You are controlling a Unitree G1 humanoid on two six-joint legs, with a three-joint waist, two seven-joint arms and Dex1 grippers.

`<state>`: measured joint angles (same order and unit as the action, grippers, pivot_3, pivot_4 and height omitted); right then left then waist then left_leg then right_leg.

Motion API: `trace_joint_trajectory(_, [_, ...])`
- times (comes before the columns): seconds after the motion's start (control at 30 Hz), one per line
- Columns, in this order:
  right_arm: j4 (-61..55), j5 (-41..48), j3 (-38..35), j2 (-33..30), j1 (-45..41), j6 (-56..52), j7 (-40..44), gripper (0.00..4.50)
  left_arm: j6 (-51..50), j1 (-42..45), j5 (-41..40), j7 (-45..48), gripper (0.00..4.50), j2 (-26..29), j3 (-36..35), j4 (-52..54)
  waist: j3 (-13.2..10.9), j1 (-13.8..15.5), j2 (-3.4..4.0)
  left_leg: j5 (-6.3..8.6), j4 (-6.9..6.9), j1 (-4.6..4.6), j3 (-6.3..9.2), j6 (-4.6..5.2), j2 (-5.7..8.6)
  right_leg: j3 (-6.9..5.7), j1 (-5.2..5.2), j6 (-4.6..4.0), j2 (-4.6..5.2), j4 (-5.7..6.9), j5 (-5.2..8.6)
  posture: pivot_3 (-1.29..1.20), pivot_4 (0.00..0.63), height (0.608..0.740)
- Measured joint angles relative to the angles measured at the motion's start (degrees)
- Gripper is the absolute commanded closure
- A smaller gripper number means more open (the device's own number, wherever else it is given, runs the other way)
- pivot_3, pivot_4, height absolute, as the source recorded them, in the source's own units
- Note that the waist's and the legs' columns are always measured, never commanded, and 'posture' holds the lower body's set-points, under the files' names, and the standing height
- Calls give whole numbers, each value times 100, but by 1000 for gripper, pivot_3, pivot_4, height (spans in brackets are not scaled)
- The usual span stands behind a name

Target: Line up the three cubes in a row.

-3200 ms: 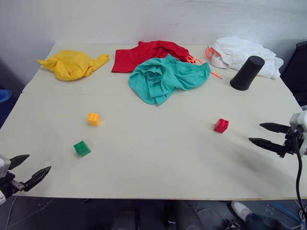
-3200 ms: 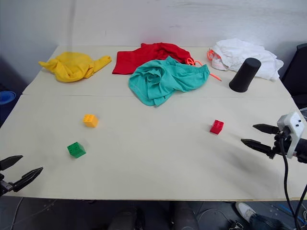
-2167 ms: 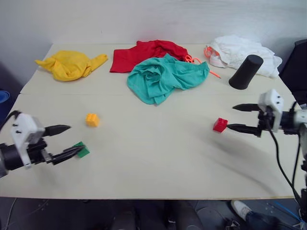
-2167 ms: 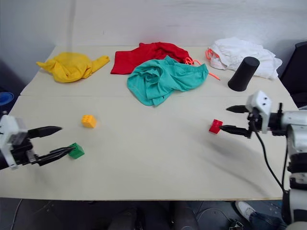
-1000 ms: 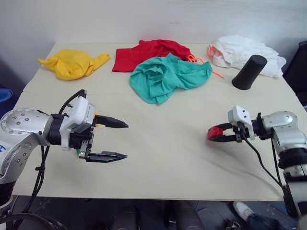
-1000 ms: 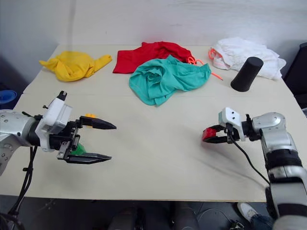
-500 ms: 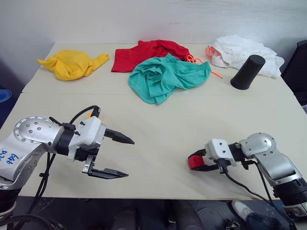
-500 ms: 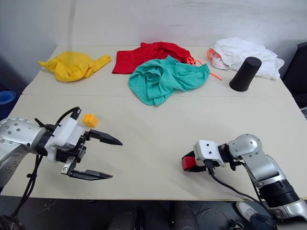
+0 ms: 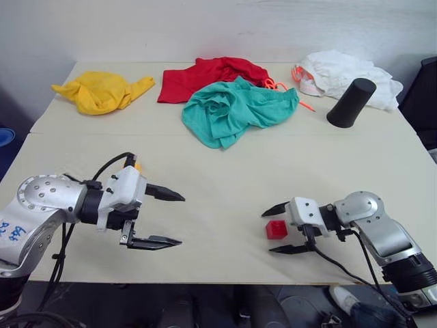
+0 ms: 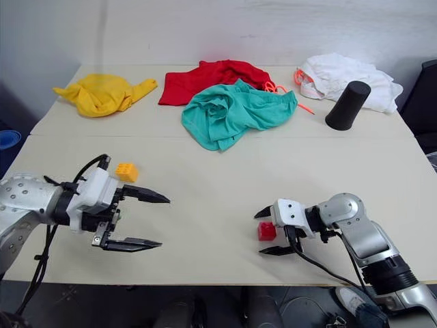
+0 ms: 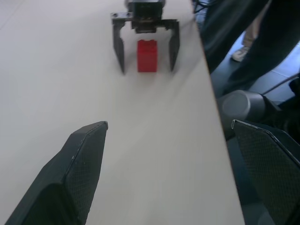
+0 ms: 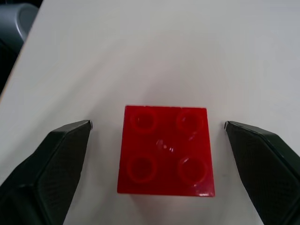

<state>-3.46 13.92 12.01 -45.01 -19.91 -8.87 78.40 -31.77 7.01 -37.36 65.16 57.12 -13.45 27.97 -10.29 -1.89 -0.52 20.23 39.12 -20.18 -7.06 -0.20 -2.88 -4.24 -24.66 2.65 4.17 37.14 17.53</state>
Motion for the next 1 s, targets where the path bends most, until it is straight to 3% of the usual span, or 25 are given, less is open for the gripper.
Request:
trace_joint_trajectory(0.1, [-358, 773, -492, -116, -277, -619, 138, 15, 4, -1213, 306, -404, 0, -292, -1243, -377, -3, -18, -1, 0, -1, 0, 11, 0, -4, -4, -5, -4, -3, 5, 2, 0, 150, 740])
trace_joint_trajectory(0.23, [-647, 1346, -837, -208, -649, -1097, 191, 15, 194, -2186, 594, -545, 0, -571, -2319, -637, 0, 43, -8, 10, -1, 0, 22, 11, 3, -15, 6, -4, 16, -6, 2, 0, 150, 740])
trace_joint_trajectory(0.37, [-715, 1707, -1025, -209, -937, -1449, 175, 15, 444, -2652, 822, -554, 0, -745, -2926, -1300, 0, 70, -9, 15, -1, -3, 29, 19, 13, -23, 8, -4, 32, -12, 2, 0, 150, 740])
trace_joint_trajectory(0.5, [-717, 1829, -1027, -211, -1220, -1570, 211, 15, 682, -2380, 925, -499, 0, -628, -2705, -1581, 2, 101, -12, 19, -3, -4, 31, 19, 13, -24, 8, -4, 36, -13, 2, 0, 150, 740])
trace_joint_trajectory(0.73, [-514, 1776, -979, -89, -1455, -1539, 161, 15, 1081, -984, 1488, -580, 0, -511, -1152, -2723, 3, 41, -12, 19, -8, -8, 25, 18, 12, -27, 3, -2, 33, -12, 1, 0, 150, 740])
trace_joint_trajectory(1.0, [-732, 1756, -949, -61, -1308, -1583, 66, 15, 1459, -492, 1829, -540, 0, -518, -441, -3346, 3, 14, -12, 16, -5, -9, 13, 17, 10, -24, -4, -1, 30, -7, 0, 0, 150, 740])
